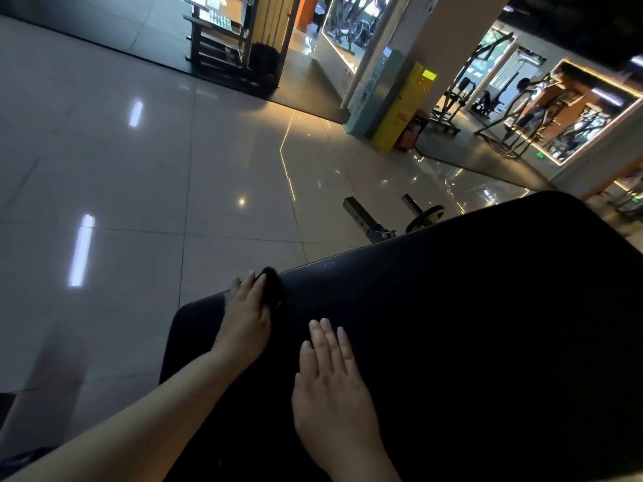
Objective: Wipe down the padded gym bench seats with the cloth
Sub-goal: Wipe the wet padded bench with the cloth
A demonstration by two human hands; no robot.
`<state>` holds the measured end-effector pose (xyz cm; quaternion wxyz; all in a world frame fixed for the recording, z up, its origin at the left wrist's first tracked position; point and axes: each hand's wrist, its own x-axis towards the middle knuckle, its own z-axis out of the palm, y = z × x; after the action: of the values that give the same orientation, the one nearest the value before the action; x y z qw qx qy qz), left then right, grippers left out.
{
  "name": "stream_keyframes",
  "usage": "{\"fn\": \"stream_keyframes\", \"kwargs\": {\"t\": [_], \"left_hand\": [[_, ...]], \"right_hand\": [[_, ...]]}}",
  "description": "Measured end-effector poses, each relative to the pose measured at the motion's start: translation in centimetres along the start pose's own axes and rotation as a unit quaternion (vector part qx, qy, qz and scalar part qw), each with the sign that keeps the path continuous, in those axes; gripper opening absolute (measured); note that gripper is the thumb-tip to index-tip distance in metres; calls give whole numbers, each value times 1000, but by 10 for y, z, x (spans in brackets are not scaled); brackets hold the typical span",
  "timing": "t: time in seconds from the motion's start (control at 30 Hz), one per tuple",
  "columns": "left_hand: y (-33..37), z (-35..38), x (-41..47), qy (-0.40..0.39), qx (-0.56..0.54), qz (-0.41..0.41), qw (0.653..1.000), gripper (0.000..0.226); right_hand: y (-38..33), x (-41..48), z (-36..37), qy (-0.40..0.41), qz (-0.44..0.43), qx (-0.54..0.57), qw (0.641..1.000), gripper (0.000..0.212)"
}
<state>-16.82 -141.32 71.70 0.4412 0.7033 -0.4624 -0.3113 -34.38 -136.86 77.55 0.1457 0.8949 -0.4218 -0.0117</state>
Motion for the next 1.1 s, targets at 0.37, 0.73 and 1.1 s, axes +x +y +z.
{"fn": "stream_keyframes", "kwargs": {"t": [0.37,0.73,1.1], "left_hand": [[-6,1,-12,-36,-21,186,982,60],[48,29,2,-90,-44,234,967,48],[-72,-32,-29,-39,10,98,994,55]], "right_hand": [[-2,-6,2,-26,-13,-4,1000,43],[-2,-10,-13,-17,39,49,998,30],[-1,-4,-4,-31,-12,-18,999,53]]}}
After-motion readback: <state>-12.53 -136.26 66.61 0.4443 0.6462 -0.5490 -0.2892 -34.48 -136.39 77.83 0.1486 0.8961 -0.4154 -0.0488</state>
